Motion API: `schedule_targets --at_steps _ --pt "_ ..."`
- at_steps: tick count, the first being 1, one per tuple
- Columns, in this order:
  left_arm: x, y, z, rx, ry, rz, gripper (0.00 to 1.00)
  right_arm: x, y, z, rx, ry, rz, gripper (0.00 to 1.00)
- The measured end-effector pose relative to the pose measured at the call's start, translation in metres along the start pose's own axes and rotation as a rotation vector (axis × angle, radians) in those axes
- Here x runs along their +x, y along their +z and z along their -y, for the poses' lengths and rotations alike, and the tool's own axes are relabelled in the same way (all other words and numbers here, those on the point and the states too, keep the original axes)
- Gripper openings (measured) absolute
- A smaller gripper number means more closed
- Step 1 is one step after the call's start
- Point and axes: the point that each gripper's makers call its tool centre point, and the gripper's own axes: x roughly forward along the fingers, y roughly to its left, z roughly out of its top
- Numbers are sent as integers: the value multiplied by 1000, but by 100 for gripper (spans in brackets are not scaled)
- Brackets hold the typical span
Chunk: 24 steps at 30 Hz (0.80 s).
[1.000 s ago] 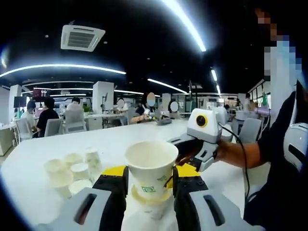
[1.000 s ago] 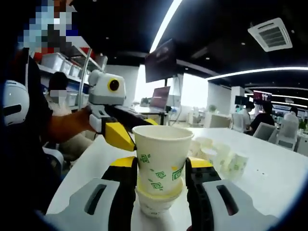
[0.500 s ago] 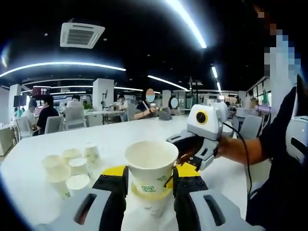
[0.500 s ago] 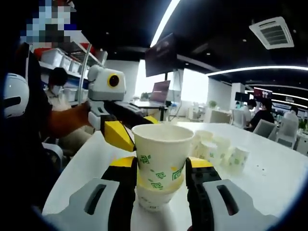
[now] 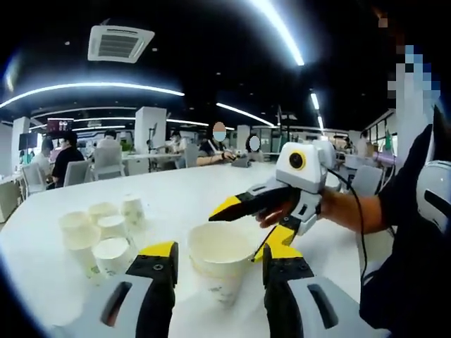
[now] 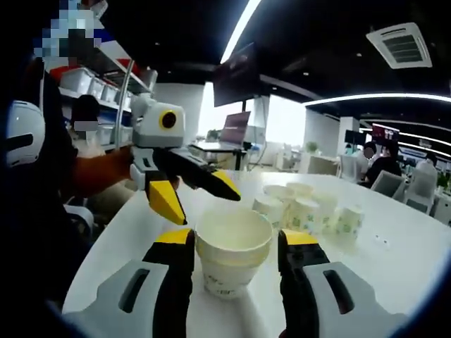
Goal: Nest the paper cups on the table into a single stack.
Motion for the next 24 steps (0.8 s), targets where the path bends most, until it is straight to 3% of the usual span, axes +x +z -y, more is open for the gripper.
schedule_targets --at_steps 9,16,20,24 --pt "-14 -3 -7 -45 84 39 54 -10 13 -5 19 -7 46 53" --pt "-37 -1 -38 -63 168 62 52 -28 33 -7 24 -39 78 55" --pt "-49 -7 -63 -9 262 5 52 -44 35 -9 -67 -77 -61 66" --pt "-54 -8 -77 -27 302 -5 53 -55 49 -19 -108 -84 -92 83"
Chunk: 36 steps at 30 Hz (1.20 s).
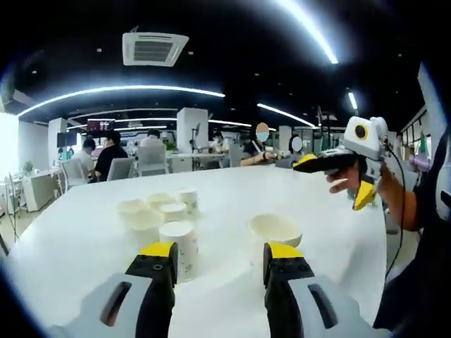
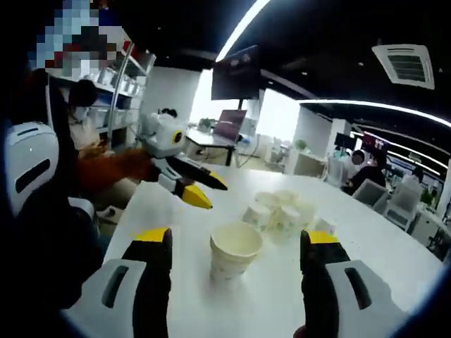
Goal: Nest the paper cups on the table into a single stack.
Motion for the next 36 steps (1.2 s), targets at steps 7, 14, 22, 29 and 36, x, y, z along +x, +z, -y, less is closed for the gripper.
schedule_targets --at_steps 7,14,22,29,36 --pt "4 -7 -21 -44 88 -38 53 -15 7 -7 -69 -20 -51 97" --pt "10 -14 -19 -30 133 -82 58 -23 5 -7 -75 -41 -79 99" --pt "24 -28 -21 -22 168 -143 59 -32 4 -8 -77 -54 -76 99" --pt "42 -30 -36 -21 186 -171 58 -39 1 -8 -74 -67 -83 99" --pt "57 -29 -42 -30 208 -176 57 -45 -3 -9 -73 -75 -95 99"
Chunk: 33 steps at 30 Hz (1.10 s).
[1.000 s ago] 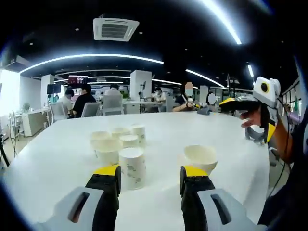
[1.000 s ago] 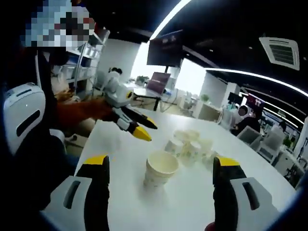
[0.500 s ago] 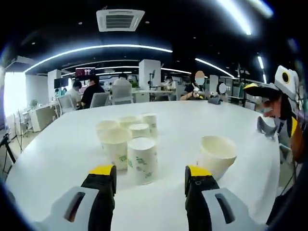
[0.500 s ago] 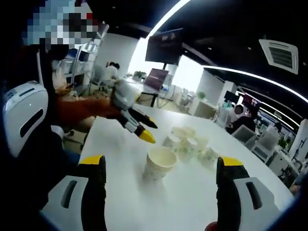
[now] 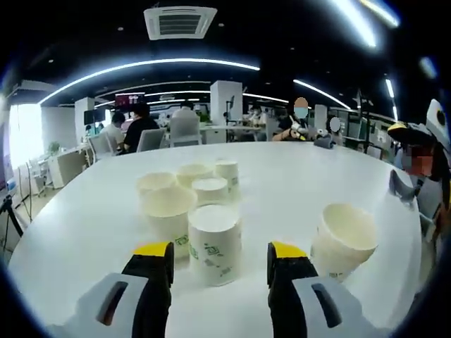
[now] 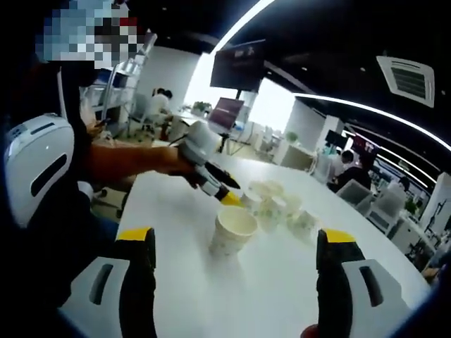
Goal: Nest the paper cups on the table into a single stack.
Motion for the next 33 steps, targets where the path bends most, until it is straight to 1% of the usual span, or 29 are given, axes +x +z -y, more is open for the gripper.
schedule_targets --at_steps 7,9,15,24,26,30,33 --pt "16 0 -3 -1 36 -11 53 0 -4 -4 16 7 4 97" --pt "16 -3 0 -4 38 -12 52 1 -6 -4 21 9 1 97" --pt "23 -4 -3 -9 54 -15 47 0 -8 -4 31 10 1 96" --pt "32 -5 -6 -10 69 -18 45 2 -17 -7 46 18 -9 95" --pt "33 -5 -7 -9 72 -17 45 3 -18 -7 49 19 -10 94" --pt "33 -6 -7 -8 75 -18 41 3 -21 -7 56 19 -13 94" --pt "34 -6 -7 -8 80 -14 40 4 -23 -8 59 20 -16 93"
